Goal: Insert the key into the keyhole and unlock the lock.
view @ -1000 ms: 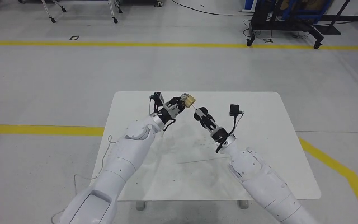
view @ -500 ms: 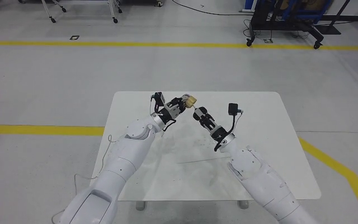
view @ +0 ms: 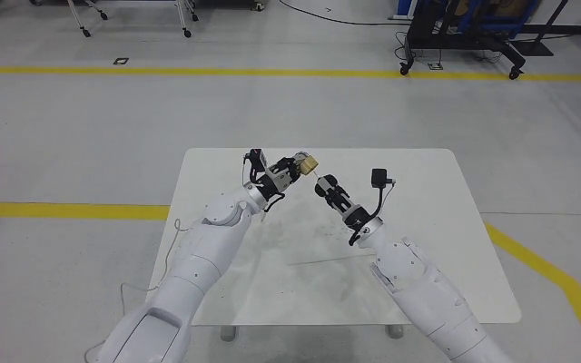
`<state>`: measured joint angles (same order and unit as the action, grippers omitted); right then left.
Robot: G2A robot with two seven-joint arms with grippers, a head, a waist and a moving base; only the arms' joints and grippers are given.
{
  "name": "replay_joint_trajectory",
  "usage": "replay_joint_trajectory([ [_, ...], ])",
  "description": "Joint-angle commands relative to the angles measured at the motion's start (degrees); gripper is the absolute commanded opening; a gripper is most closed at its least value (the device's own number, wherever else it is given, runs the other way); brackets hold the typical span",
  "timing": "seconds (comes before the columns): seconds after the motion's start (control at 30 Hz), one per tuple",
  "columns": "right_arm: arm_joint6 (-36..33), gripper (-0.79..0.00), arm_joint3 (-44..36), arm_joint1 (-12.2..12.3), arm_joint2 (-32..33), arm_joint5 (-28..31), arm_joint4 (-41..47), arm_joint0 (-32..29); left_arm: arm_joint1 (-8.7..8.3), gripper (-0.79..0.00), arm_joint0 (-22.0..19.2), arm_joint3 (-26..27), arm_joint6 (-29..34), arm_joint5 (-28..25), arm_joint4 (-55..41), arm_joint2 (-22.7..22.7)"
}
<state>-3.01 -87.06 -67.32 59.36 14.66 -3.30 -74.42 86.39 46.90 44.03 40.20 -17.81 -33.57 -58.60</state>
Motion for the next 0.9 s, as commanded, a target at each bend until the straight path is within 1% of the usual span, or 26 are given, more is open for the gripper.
replay_joint_trajectory([
  [0.0,-0.11,-0.785,-0.21,-0.08,0.25,0.09,0.0,-0.17,0.02,-0.785,0.03,0.02,-0.09,-0.06,0.49,0.03],
  [0.6,-1.55,-0.785,0.3,-1.1,1.12,-0.65,-0.49,-0.14,0.32,-0.785,0.33,0.33,-0.33,-0.05,2.64,-0.08],
  [0.87,-2.1,-0.785,0.15,-1.42,1.66,-1.46,-1.73,-0.26,0.34,-0.785,0.26,0.51,-0.86,-0.72,5.5,0.26],
])
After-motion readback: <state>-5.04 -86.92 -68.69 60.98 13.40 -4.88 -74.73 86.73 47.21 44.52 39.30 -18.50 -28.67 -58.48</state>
